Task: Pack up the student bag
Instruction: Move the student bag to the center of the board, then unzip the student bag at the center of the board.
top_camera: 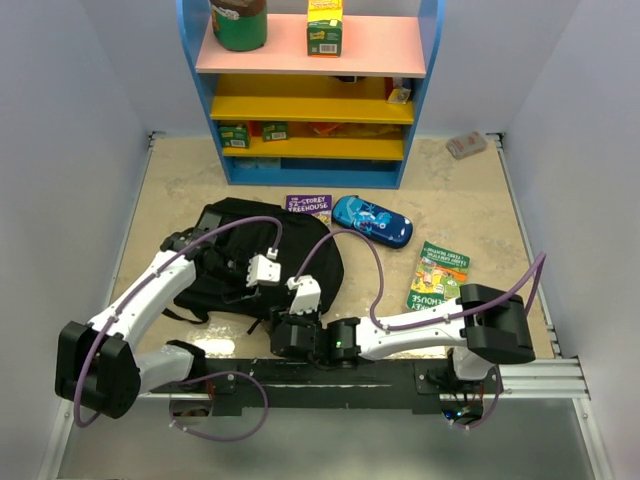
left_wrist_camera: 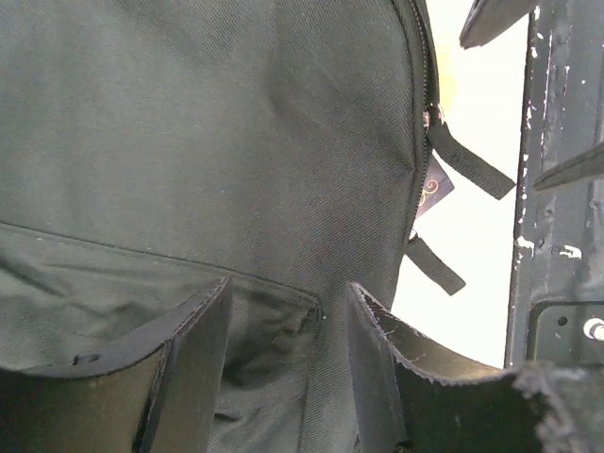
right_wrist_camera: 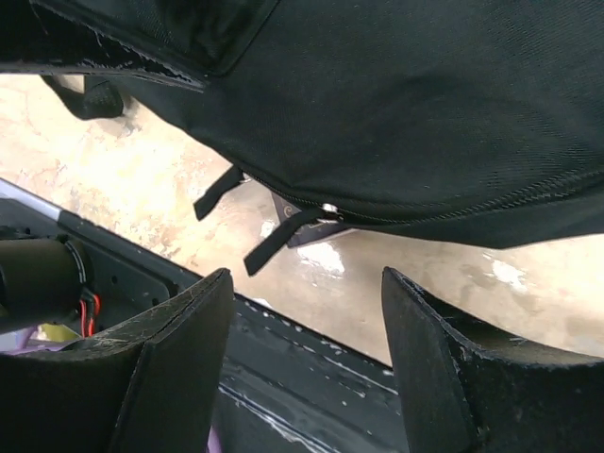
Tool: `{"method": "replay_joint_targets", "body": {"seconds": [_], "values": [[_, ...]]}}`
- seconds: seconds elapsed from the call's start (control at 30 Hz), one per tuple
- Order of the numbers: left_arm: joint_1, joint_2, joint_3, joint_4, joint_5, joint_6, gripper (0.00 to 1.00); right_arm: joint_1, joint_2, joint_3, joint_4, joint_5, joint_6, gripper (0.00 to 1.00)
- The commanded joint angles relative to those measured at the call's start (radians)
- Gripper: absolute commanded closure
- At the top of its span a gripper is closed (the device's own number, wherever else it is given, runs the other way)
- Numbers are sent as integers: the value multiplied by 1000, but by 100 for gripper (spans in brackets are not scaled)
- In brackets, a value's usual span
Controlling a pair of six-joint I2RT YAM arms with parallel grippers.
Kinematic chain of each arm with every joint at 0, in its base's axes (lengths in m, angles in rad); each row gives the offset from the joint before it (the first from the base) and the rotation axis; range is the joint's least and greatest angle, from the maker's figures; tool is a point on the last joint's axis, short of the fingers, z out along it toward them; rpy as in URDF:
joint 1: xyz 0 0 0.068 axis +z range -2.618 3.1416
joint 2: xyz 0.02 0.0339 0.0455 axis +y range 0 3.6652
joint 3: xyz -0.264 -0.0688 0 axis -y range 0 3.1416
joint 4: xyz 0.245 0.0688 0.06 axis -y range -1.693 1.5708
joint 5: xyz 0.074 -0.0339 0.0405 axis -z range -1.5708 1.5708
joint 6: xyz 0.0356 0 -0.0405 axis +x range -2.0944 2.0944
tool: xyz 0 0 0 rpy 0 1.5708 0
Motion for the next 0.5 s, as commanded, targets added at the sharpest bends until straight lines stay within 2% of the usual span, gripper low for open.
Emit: {"method": "replay_joint_targets", "body": {"seconds": [0.0,0.27,0.37,0.47], "values": [[0,-7,-9,58,25,-8,45,-8,18,38,88,15,51,33],[-1,-45,-21,81,-26,-60,43,-16,111,92,109,46,82,40],[-1,-60,-26,55,-27,-40,42,-17,134,101,129,52,82,49],[-1,-83,-36,32,-20,-13,41,-17,143,106,114,63,101,63]]}}
